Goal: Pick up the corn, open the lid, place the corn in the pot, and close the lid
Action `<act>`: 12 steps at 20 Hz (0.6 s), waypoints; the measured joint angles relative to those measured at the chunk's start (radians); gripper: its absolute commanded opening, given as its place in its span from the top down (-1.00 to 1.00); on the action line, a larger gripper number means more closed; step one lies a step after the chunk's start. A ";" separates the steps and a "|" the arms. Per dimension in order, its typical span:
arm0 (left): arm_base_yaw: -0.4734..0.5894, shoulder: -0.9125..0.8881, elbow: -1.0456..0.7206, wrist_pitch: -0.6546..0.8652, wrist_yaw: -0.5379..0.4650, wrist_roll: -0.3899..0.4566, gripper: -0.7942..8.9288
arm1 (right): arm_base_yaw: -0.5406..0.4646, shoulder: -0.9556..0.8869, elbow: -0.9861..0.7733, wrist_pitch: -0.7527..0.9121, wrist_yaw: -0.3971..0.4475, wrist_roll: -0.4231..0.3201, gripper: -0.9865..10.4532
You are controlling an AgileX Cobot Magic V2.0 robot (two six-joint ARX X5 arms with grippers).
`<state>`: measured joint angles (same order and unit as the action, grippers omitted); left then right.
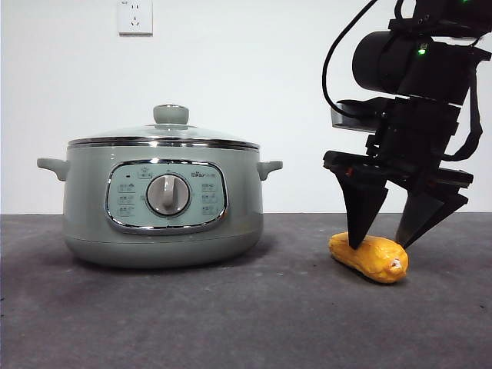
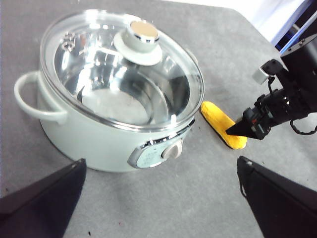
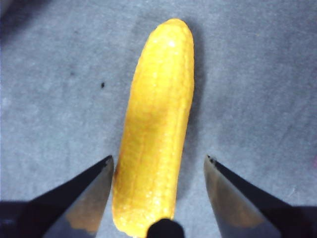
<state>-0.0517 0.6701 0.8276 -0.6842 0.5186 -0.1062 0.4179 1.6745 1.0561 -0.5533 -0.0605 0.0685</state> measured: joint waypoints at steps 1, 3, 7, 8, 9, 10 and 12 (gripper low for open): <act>0.000 0.000 0.000 0.000 0.000 0.000 -0.58 | 0.000 0.000 0.000 0.000 -0.010 0.000 0.29; 0.000 0.000 0.000 0.000 0.000 0.000 -0.58 | 0.000 0.005 0.000 0.000 -0.034 0.006 0.29; 0.000 0.000 0.000 0.005 0.000 0.000 -0.58 | 0.000 0.033 0.000 -0.007 -0.043 0.014 0.66; 0.000 0.000 0.000 0.005 0.000 0.000 -0.58 | 0.000 0.034 0.000 -0.008 -0.043 0.014 0.76; 0.000 0.000 0.000 0.005 0.000 0.000 -0.58 | 0.000 0.034 0.000 -0.006 -0.043 0.013 0.85; 0.000 0.000 0.000 0.006 0.000 0.000 -0.58 | 0.000 0.034 0.000 -0.007 -0.043 0.013 0.85; 0.000 0.000 0.000 0.020 0.000 0.000 -0.58 | 0.000 0.034 0.000 -0.009 -0.044 0.010 0.85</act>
<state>-0.0517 0.6704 0.8276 -0.6640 0.5190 -0.1062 0.4179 1.7081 1.0565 -0.5625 -0.1043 0.0788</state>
